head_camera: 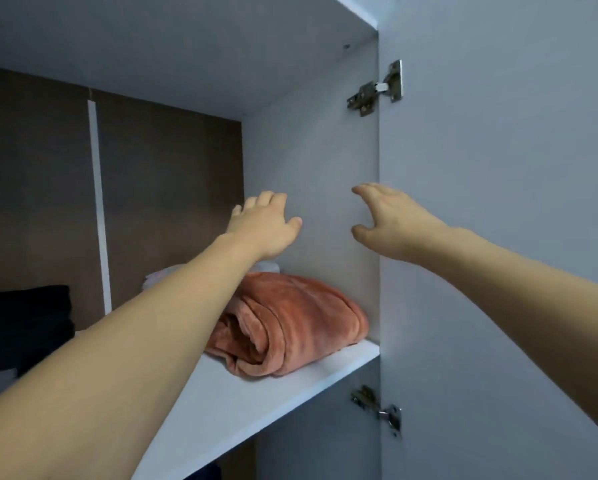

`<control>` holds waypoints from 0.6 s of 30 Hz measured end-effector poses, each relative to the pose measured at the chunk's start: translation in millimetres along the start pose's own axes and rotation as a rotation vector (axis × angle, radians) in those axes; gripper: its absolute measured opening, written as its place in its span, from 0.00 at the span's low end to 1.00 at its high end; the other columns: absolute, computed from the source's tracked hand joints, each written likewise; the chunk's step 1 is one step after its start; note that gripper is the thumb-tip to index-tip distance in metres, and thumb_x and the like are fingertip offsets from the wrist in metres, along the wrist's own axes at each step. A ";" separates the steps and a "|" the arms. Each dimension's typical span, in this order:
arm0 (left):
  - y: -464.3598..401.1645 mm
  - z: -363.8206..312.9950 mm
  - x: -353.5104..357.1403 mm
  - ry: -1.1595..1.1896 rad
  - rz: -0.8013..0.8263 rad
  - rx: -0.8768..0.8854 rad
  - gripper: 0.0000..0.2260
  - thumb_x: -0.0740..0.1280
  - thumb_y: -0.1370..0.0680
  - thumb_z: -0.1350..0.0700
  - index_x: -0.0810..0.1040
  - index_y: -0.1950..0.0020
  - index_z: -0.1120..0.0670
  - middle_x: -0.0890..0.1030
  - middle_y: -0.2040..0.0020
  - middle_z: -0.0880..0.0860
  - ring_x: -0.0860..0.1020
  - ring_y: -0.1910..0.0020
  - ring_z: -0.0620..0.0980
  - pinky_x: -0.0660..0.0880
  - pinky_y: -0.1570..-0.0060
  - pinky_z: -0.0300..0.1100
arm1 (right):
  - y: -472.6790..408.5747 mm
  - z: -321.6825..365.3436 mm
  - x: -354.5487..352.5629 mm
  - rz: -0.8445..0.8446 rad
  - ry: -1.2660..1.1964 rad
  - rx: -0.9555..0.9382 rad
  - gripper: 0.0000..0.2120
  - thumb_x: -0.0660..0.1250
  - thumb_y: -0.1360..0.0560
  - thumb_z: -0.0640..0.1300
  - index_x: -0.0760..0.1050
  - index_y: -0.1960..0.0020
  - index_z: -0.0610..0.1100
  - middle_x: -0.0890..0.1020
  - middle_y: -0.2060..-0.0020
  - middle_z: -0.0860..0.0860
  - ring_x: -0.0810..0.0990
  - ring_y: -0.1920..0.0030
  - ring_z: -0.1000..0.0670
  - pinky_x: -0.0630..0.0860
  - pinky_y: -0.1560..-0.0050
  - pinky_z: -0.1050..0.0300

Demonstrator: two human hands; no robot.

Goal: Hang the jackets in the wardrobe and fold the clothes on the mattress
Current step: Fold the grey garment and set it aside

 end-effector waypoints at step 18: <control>140.2 -459.0 -84.2 0.398 -0.514 0.488 0.29 0.56 0.20 0.44 0.60 0.21 0.54 0.64 0.25 0.58 0.61 0.26 0.60 0.51 0.26 0.63 | 303.1 -214.7 -249.1 -0.208 0.531 0.053 0.32 0.63 0.23 0.48 0.58 0.22 0.41 0.59 0.22 0.45 0.54 0.21 0.46 0.45 0.21 0.50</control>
Point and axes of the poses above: each hand's wrist, its own y-axis away from the middle knuckle, its own x-axis out of the palm, z = x × y, the point moved 8 cm from there along -y, towards the middle knuckle
